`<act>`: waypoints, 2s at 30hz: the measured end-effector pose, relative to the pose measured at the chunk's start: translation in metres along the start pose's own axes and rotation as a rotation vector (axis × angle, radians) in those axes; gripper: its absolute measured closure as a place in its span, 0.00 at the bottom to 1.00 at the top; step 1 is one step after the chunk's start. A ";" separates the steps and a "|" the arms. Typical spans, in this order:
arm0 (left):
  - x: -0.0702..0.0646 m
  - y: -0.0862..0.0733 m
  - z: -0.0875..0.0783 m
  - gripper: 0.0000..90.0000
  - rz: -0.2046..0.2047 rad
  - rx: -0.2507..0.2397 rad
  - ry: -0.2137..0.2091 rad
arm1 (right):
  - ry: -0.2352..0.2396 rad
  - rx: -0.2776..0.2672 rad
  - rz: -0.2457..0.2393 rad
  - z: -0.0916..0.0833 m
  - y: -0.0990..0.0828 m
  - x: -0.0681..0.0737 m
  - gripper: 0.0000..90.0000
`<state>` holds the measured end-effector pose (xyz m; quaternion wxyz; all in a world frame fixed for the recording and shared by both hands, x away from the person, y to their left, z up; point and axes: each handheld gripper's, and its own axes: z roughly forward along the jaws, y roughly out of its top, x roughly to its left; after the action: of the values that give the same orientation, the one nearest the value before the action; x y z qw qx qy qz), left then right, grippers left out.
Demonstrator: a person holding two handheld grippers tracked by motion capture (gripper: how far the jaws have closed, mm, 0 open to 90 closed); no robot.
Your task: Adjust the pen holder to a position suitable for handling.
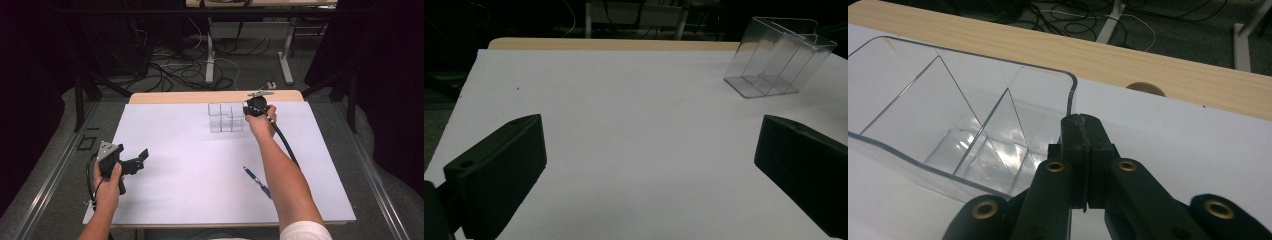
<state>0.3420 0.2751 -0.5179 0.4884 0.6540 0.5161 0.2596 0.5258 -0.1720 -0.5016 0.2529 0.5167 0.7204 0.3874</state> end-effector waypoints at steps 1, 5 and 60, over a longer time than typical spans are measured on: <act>0.000 0.000 0.000 0.00 -0.001 0.000 0.001 | 0.000 0.000 0.000 0.000 0.000 0.000 1.00; 0.000 0.000 0.000 0.00 -0.001 0.000 0.001 | 0.015 -0.003 0.003 0.001 0.000 0.005 1.00; 0.001 0.000 0.001 0.00 0.005 0.005 0.003 | 0.076 -0.083 -0.010 -0.009 0.008 0.024 1.00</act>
<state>0.3434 0.2757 -0.5188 0.4853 0.6562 0.5158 0.2605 0.5153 -0.1504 -0.4893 0.2485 0.4869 0.7155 0.4350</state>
